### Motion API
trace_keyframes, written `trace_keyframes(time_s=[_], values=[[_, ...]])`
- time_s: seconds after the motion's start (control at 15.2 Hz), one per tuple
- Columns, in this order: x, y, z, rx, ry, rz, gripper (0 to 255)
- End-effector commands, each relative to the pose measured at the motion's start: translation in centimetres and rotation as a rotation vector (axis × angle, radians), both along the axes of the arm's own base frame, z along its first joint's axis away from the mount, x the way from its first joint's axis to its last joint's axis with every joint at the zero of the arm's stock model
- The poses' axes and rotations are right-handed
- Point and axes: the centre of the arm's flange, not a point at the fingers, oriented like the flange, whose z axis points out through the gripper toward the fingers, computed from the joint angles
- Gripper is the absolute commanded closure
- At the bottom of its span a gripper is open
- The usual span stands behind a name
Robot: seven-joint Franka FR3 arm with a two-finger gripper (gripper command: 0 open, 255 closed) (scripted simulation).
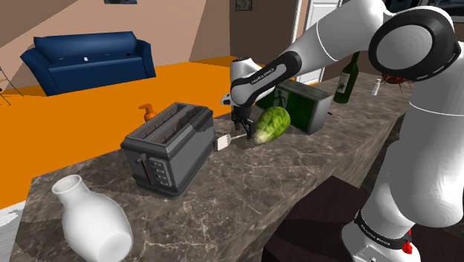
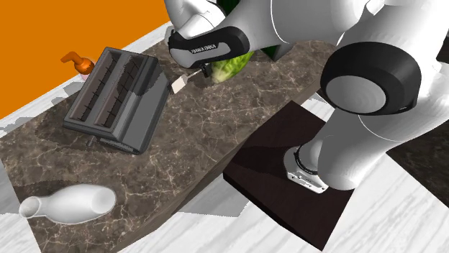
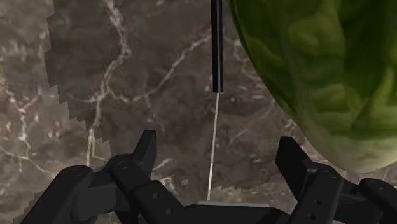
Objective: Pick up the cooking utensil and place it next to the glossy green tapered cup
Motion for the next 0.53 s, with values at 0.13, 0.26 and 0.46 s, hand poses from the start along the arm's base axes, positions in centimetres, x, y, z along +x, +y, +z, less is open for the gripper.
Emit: trace_keyframes(time_s=[0.13, 0.26, 0.46], values=[[0.1, 0.2, 2.5, 0.0, 0.0, 0.0, 0], [0.1, 0.4, 4.8, 0.0, 0.0, 0.0, 0], [0.1, 0.4, 4.8, 0.0, 0.0, 0.0, 0]])
